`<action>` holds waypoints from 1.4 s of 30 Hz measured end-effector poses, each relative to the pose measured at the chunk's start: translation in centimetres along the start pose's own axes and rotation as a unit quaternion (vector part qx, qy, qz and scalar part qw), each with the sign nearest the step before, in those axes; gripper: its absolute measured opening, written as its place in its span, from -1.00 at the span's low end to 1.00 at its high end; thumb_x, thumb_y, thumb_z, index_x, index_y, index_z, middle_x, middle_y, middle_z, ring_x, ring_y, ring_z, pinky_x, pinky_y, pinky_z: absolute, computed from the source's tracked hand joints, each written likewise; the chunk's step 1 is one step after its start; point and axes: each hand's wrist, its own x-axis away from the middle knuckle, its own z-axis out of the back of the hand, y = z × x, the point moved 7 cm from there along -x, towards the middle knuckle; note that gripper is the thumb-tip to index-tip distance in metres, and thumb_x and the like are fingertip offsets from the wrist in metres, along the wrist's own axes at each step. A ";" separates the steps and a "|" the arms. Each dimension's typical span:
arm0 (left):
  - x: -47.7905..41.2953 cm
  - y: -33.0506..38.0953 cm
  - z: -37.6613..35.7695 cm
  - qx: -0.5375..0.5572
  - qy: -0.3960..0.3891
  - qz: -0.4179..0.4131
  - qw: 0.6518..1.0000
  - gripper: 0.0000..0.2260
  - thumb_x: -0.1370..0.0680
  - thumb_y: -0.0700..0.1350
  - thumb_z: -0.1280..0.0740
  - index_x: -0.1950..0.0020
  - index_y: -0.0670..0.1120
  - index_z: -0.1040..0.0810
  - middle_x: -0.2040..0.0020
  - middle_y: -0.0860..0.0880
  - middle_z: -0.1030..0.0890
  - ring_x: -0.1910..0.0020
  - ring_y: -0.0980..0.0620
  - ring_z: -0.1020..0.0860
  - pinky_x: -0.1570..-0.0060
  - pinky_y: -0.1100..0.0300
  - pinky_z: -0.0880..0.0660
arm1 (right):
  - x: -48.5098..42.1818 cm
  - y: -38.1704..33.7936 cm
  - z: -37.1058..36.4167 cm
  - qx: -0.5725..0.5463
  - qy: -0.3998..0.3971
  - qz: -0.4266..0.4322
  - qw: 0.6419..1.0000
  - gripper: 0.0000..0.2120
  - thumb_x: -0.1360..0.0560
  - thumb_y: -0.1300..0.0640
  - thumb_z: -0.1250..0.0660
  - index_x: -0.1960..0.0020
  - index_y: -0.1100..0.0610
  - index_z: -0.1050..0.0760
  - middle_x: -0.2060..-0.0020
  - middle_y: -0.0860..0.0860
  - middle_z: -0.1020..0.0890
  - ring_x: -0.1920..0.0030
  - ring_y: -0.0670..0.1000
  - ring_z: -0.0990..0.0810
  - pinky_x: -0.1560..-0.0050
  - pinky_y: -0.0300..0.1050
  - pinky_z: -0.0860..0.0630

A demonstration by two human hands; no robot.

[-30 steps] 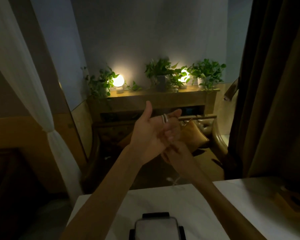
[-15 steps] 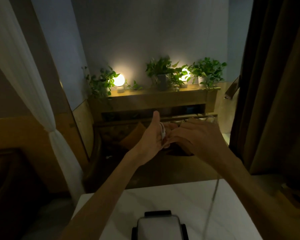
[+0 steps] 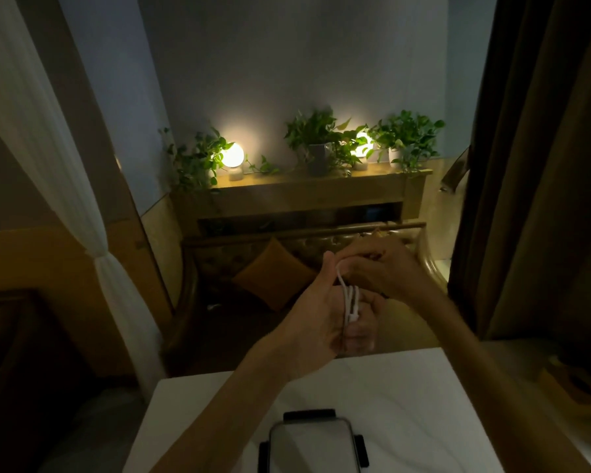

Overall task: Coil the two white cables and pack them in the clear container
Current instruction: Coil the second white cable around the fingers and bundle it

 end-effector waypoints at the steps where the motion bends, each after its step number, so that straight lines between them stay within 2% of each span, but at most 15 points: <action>1: 0.1 0.2 -0.4 0.025 -0.015 -0.001 1.000 -0.30 -0.51 0.39 0.20 0.08 -0.16 -0.44 0.48 0.03 -0.44 0.52 0.13 -0.36 0.46 0.27 -0.29 | 0.4 0.7 -0.7 -0.030 -0.004 -0.033 0.999 -0.72 -0.50 0.25 -0.35 0.18 -0.15 -0.57 0.34 -0.25 -0.63 0.25 -0.27 -0.61 0.24 -0.41 -0.49; 4: 0.4 1.9 -0.5 0.093 -0.012 -0.040 0.995 -0.34 -0.54 0.38 0.14 0.02 -0.16 -0.44 0.45 0.02 -0.46 0.46 0.11 -0.35 0.39 0.25 -0.26 | 1.9 1.3 -3.2 -0.125 -0.013 -0.115 0.985 -0.80 -0.53 0.20 -0.28 0.18 -0.06 -0.55 0.30 -0.16 -0.58 0.28 -0.28 -0.56 0.13 -0.27 -0.52; 7: -0.2 4.4 1.5 0.140 0.017 -0.081 0.987 -0.27 -0.49 0.44 0.07 -0.01 -0.21 -0.45 0.42 -0.01 -0.37 0.38 0.04 -0.27 0.26 0.18 -0.24 | 4.5 2.2 -6.7 -0.151 -0.012 -0.240 0.959 -0.76 -0.55 0.03 -0.23 0.27 0.04 -0.48 0.38 -0.04 -0.53 0.33 -0.06 -0.52 0.20 -0.04 -0.46; 11: -1.7 6.2 5.7 0.168 0.135 -0.128 0.968 -0.26 -0.52 0.41 0.11 -0.05 -0.23 -0.48 0.43 0.00 -0.35 0.45 0.07 -0.31 0.40 0.21 -0.30 | 6.3 0.8 -8.1 -0.043 -0.063 -0.134 0.988 -0.80 -0.59 -0.02 -0.19 0.15 -0.03 -0.52 0.42 -0.09 -0.51 0.41 -0.14 -0.48 0.35 -0.19 -0.42; 16: -2.3 5.9 10.5 0.131 0.251 -0.126 0.951 -0.24 -0.53 0.38 0.07 -0.14 -0.29 -0.49 0.38 -0.05 -0.44 0.36 0.02 -0.41 0.29 0.20 -0.36 | 7.3 -1.4 -6.1 0.119 -0.108 -0.080 0.984 -0.82 -0.59 -0.01 -0.17 -0.05 -0.09 -0.55 0.18 -0.15 -0.63 0.18 -0.17 -0.58 0.13 -0.18 -0.54; 19: -2.5 3.0 8.3 0.002 0.208 -0.028 0.978 -0.20 -0.48 0.44 0.09 -0.08 -0.24 -0.55 0.09 -0.14 -0.52 0.01 -0.10 -0.47 -0.01 0.10 -0.42 | 5.8 -2.8 -1.9 0.209 -0.025 -0.028 0.977 -0.77 -0.54 0.06 -0.22 -0.11 0.00 -0.60 0.04 -0.02 -0.68 0.05 -0.04 -0.62 0.04 -0.17 -0.48; 22: -2.1 0.9 4.5 -0.135 0.143 0.001 0.981 -0.25 -0.49 0.39 0.25 0.18 -0.07 -0.57 0.33 -0.04 -0.49 0.34 0.04 -0.41 0.28 0.20 -0.37 | 3.9 -3.6 0.9 0.358 0.019 0.054 0.932 -0.83 -0.44 0.17 -0.39 -0.01 0.03 -0.64 0.11 0.03 -0.69 0.14 0.07 -0.67 0.16 -0.08 -0.55; 24: -2.0 0.8 2.7 -0.132 0.114 -0.012 0.985 -0.27 -0.48 0.39 0.23 0.14 -0.07 -0.57 0.41 -0.02 -0.45 0.43 0.07 -0.37 0.39 0.24 -0.33 | 3.1 -3.4 1.4 0.369 0.031 0.101 0.923 -0.84 -0.38 0.19 -0.47 0.06 0.04 -0.64 0.15 0.06 -0.68 0.22 0.09 -0.67 0.27 0.03 -0.62; 28: -1.2 0.7 0.9 -0.061 0.045 -0.003 0.997 -0.17 -0.41 0.45 0.16 -0.02 -0.25 -0.51 0.44 -0.03 -0.44 0.46 0.06 -0.36 0.42 0.25 -0.33 | 1.1 -2.0 2.4 0.224 0.066 0.096 0.968 -0.82 -0.46 -0.02 -0.30 0.08 0.00 -0.65 0.21 -0.13 -0.61 0.28 -0.08 -0.58 0.27 -0.09 -0.54; 30: -0.7 0.7 -0.1 -0.006 0.006 -0.004 1.000 -0.14 -0.42 0.47 0.18 0.01 -0.22 -0.56 0.41 -0.04 -0.44 0.44 0.08 -0.39 0.39 0.25 -0.36 | 0.7 0.1 1.4 0.107 0.040 -0.008 0.993 -0.84 -0.51 0.03 -0.28 0.05 -0.03 -0.64 0.26 -0.25 -0.55 0.29 -0.24 -0.55 0.19 -0.18 -0.52; 32: -0.4 2.1 -0.7 0.070 -0.021 -0.042 0.996 -0.16 -0.45 0.45 0.16 0.01 -0.21 -0.59 0.34 -0.05 -0.45 0.36 0.07 -0.41 0.30 0.21 -0.39 | 1.9 2.0 -2.0 0.001 -0.020 -0.114 0.993 -0.84 -0.56 0.17 -0.26 -0.05 0.06 -0.60 0.25 -0.25 -0.51 0.30 -0.37 -0.55 0.19 -0.41 -0.46; 34: -0.5 4.1 0.3 0.134 -0.002 -0.088 0.987 -0.18 -0.48 0.44 0.14 -0.01 -0.24 -0.58 0.36 -0.04 -0.41 0.37 0.06 -0.40 0.30 0.20 -0.37 | 3.8 2.1 -5.1 0.016 -0.049 -0.124 0.991 -0.86 -0.60 0.16 -0.19 0.03 0.03 -0.53 0.28 -0.16 -0.48 0.32 -0.33 -0.55 0.29 -0.48 -0.42; 36: -1.0 5.7 2.6 0.156 0.051 -0.117 0.979 -0.17 -0.49 0.44 0.15 -0.04 -0.27 -0.53 0.43 -0.01 -0.37 0.45 0.07 -0.35 0.39 0.22 -0.31 | 5.3 1.4 -7.1 0.061 -0.089 -0.074 0.991 -0.78 -0.60 -0.02 -0.16 0.07 -0.01 -0.54 0.31 -0.12 -0.53 0.34 -0.18 -0.54 0.33 -0.39 -0.41; 38: -1.6 6.4 5.3 0.189 0.119 -0.127 0.966 -0.17 -0.50 0.43 0.14 -0.11 -0.28 -0.50 0.43 -0.01 -0.37 0.47 0.07 -0.35 0.42 0.23 -0.33 | 6.2 0.9 -7.2 0.127 -0.120 -0.041 0.984 -0.80 -0.58 -0.10 -0.16 0.04 -0.11 -0.54 0.30 -0.17 -0.56 0.28 -0.18 -0.54 0.30 -0.34 -0.42; 42: -2.4 5.7 9.2 0.394 0.197 -0.139 0.887 -0.31 -0.56 0.32 0.07 -0.16 -0.27 -0.46 0.40 -0.03 -0.38 0.47 0.07 -0.34 0.37 0.26 -0.29 | 6.7 0.6 -6.5 0.164 -0.138 -0.037 0.976 -0.83 -0.60 -0.07 -0.13 -0.07 -0.15 -0.50 0.19 -0.18 -0.59 0.21 -0.21 -0.55 0.19 -0.26 -0.52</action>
